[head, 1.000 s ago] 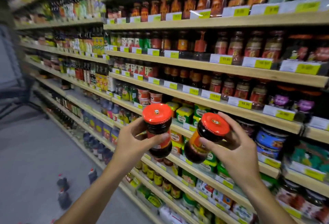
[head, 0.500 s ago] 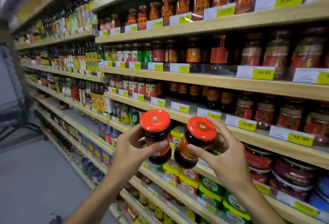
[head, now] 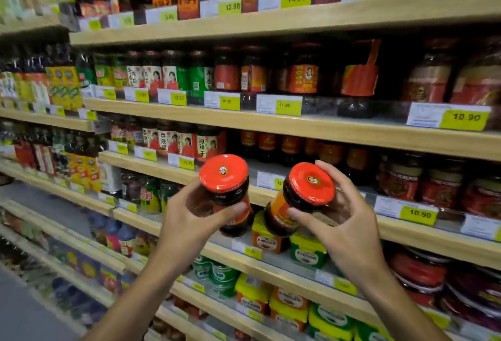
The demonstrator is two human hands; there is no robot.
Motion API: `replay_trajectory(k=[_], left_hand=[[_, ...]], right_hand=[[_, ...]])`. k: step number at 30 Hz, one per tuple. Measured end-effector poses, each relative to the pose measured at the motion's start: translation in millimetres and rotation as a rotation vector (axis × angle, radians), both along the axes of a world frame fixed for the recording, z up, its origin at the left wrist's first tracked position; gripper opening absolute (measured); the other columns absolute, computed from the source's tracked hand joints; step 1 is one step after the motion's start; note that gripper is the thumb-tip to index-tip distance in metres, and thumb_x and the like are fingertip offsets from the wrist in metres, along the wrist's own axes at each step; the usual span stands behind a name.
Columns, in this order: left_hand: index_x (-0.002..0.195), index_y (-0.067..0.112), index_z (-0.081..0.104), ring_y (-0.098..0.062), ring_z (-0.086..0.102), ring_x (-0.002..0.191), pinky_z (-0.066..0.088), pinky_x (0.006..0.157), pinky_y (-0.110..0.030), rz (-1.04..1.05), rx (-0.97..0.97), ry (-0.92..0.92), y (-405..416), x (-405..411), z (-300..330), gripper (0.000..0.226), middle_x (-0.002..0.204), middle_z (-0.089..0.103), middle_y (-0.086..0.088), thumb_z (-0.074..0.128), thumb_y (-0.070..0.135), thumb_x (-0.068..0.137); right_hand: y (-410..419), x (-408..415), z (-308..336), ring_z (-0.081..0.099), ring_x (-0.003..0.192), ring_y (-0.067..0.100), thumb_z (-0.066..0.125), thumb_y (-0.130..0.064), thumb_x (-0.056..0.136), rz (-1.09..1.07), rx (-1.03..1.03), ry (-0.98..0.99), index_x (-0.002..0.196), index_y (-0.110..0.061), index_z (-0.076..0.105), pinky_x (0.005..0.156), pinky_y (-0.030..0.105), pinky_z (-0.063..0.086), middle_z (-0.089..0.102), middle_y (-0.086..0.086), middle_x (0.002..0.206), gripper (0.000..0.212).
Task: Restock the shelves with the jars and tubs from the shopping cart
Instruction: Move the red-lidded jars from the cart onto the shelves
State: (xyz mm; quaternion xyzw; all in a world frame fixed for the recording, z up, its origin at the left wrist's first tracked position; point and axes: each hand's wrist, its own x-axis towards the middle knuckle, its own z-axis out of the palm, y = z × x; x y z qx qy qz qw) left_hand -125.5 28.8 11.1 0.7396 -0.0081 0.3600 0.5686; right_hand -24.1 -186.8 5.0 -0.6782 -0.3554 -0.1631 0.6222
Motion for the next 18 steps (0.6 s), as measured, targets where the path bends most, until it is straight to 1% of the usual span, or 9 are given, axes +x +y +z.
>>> replay_trajectory(k=[1, 3, 5, 8, 10, 11, 13, 15, 18], left_hand=[[0.111, 0.036, 0.067, 0.000, 0.070, 0.102, 0.054, 0.082, -0.013, -0.011, -0.004, -0.007, 11, 7, 1, 0.052, 0.105, 0.075, 0.022, 0.084, 0.021, 0.064], [0.110, 0.038, 0.066, 0.001, 0.069, 0.103, 0.056, 0.085, -0.015, -0.043, 0.001, -0.013, 32, 20, 3, 0.054, 0.105, 0.074, 0.023, 0.085, 0.023, 0.063], [0.111, 0.039, 0.065, 0.001, 0.069, 0.103, 0.056, 0.086, -0.016, -0.085, 0.006, -0.016, 53, 31, 5, 0.054, 0.106, 0.073, 0.024, 0.086, 0.023, 0.063], [0.108, 0.038, 0.064, 0.006, 0.068, 0.099, 0.053, 0.081, -0.011, -0.149, -0.004, -0.048, 77, 46, 9, 0.054, 0.100, 0.072, 0.030, 0.084, 0.021, 0.061], [0.111, 0.035, 0.063, 0.005, 0.067, 0.101, 0.054, 0.086, -0.013, -0.171, -0.004, -0.069, 90, 56, 10, 0.057, 0.102, 0.072, 0.030, 0.084, 0.024, 0.059], [0.111, 0.033, 0.064, 0.005, 0.067, 0.102, 0.054, 0.087, -0.014, -0.182, -0.004, -0.084, 96, 60, 10, 0.057, 0.103, 0.072, 0.029, 0.084, 0.024, 0.059], [0.110, 0.031, 0.065, 0.006, 0.067, 0.101, 0.053, 0.085, -0.013, -0.217, -0.017, -0.111, 107, 67, 10, 0.057, 0.101, 0.073, 0.028, 0.085, 0.021, 0.058], [0.107, 0.030, 0.065, 0.007, 0.067, 0.098, 0.051, 0.082, -0.010, -0.237, -0.015, -0.134, 114, 75, 9, 0.057, 0.099, 0.073, 0.028, 0.085, 0.019, 0.056], [0.104, 0.031, 0.063, 0.012, 0.066, 0.093, 0.048, 0.078, -0.005, -0.256, -0.004, -0.165, 121, 83, 7, 0.057, 0.094, 0.072, 0.033, 0.085, 0.017, 0.053]], right_hand=[[9, 1, 1, 0.061, 0.120, -0.004, 0.091, -0.030, 0.065, -0.022, 0.017, -0.001, 0.138, -0.045, 0.053, 0.095, 0.016, 0.052, 0.066, -0.026, 0.126, 0.084], [27, 4, 5, 0.064, 0.117, -0.002, 0.091, -0.024, 0.064, -0.057, 0.054, -0.012, 0.138, -0.040, 0.054, 0.095, 0.017, 0.053, 0.068, -0.023, 0.124, 0.084], [44, 4, 8, 0.065, 0.115, -0.001, 0.090, -0.022, 0.063, -0.099, 0.091, -0.037, 0.137, -0.035, 0.054, 0.095, 0.016, 0.053, 0.068, -0.026, 0.122, 0.083], [66, 6, 9, 0.066, 0.116, 0.003, 0.091, -0.018, 0.065, -0.179, 0.138, -0.087, 0.136, -0.029, 0.052, 0.095, 0.019, 0.053, 0.067, -0.026, 0.122, 0.082], [79, 9, 9, 0.066, 0.117, 0.006, 0.091, -0.009, 0.067, -0.237, 0.177, -0.124, 0.137, -0.024, 0.051, 0.094, 0.019, 0.054, 0.067, -0.022, 0.124, 0.082], [86, 11, 9, 0.066, 0.117, 0.007, 0.091, -0.006, 0.068, -0.272, 0.196, -0.147, 0.137, -0.020, 0.050, 0.094, 0.019, 0.054, 0.066, -0.023, 0.124, 0.081], [98, 16, 7, 0.065, 0.117, 0.005, 0.089, -0.002, 0.070, -0.343, 0.223, -0.194, 0.137, -0.011, 0.048, 0.093, 0.018, 0.053, 0.063, -0.029, 0.123, 0.080], [111, 20, 5, 0.064, 0.117, 0.004, 0.088, -0.001, 0.071, -0.393, 0.261, -0.218, 0.136, -0.009, 0.046, 0.093, 0.018, 0.053, 0.061, -0.034, 0.121, 0.078], [124, 28, 3, 0.065, 0.117, 0.010, 0.088, -0.001, 0.072, -0.453, 0.316, -0.246, 0.136, -0.007, 0.045, 0.093, 0.023, 0.055, 0.060, -0.033, 0.121, 0.078]])
